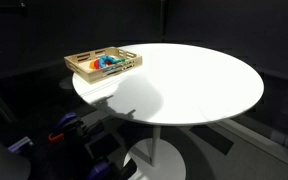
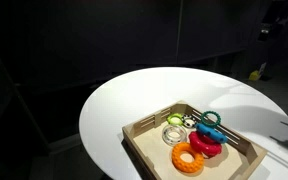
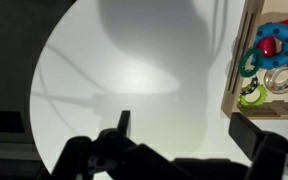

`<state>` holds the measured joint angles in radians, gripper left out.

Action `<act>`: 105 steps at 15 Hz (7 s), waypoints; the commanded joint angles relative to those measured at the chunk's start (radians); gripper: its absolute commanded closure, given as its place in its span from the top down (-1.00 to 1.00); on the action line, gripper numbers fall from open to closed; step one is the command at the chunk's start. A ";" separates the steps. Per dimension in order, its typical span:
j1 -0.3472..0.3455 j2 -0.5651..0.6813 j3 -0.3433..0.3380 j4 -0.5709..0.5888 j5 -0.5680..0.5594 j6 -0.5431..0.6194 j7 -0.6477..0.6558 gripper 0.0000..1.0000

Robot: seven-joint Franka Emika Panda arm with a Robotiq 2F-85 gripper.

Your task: Remove the dark green ring from the box

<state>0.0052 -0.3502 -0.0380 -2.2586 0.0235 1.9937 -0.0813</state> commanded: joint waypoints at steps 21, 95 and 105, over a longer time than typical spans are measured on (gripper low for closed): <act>-0.002 0.003 0.004 0.006 0.002 -0.004 0.000 1.00; 0.211 0.481 0.187 -0.044 -0.302 0.342 0.456 -0.58; 0.192 0.461 0.171 -0.040 -0.256 0.336 0.441 -0.87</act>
<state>0.2073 0.1203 0.1420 -2.3085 -0.2463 2.3341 0.3587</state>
